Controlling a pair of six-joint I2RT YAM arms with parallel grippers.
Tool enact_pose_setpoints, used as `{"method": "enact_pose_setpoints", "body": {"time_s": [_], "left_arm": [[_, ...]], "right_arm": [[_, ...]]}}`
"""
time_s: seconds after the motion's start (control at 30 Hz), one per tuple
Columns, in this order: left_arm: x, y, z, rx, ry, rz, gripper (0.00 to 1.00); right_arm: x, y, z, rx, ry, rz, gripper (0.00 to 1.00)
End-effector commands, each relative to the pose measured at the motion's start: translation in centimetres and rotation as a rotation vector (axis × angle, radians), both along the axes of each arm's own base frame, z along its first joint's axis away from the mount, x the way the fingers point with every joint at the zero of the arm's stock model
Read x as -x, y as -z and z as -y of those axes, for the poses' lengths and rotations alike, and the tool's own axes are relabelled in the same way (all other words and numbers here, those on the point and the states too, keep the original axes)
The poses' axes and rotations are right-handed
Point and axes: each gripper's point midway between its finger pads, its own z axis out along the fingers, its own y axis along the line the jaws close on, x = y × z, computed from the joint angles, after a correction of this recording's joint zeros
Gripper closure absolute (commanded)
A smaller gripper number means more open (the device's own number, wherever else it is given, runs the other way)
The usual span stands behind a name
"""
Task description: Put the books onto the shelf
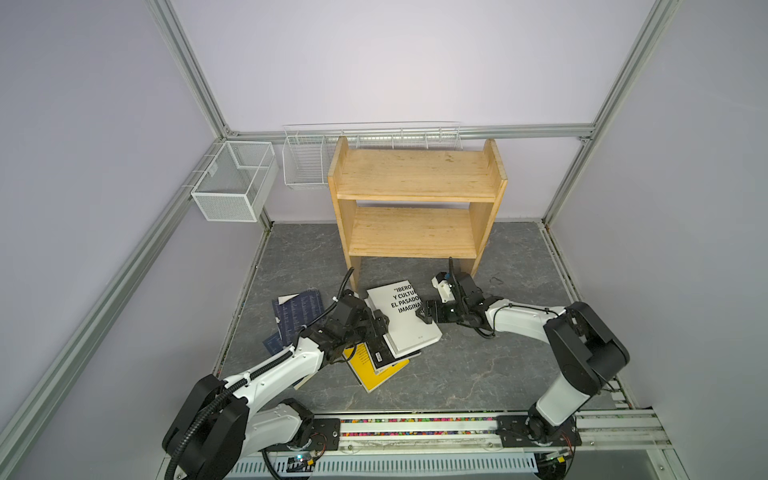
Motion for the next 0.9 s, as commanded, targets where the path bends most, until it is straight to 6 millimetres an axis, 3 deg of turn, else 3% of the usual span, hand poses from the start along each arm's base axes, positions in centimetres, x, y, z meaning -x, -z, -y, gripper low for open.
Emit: {"method": "enact_pose_setpoints", "body": {"time_s": [0.0, 0.27, 0.33, 0.87], "left_arm": [[0.0, 0.5, 0.2, 0.038, -0.009, -0.011, 0.01], [-0.2, 0.8, -0.6, 0.091, -0.061, -0.023, 0.01], [-0.4, 0.7, -0.9, 0.115, -0.071, -0.018, 0.01], [-0.3, -0.9, -2.0, 0.206, -0.102, 0.037, 0.01]], "right_arm": [[-0.1, -0.2, -2.0, -0.082, -0.068, -0.006, 0.12], [0.2, -1.8, -3.6, -0.162, -0.11, 0.014, 0.1], [0.1, -3.2, -4.9, -0.185, -0.137, 0.037, 0.09], [2.7, -4.2, -9.6, -0.23, -0.234, 0.024, 0.06]]}}
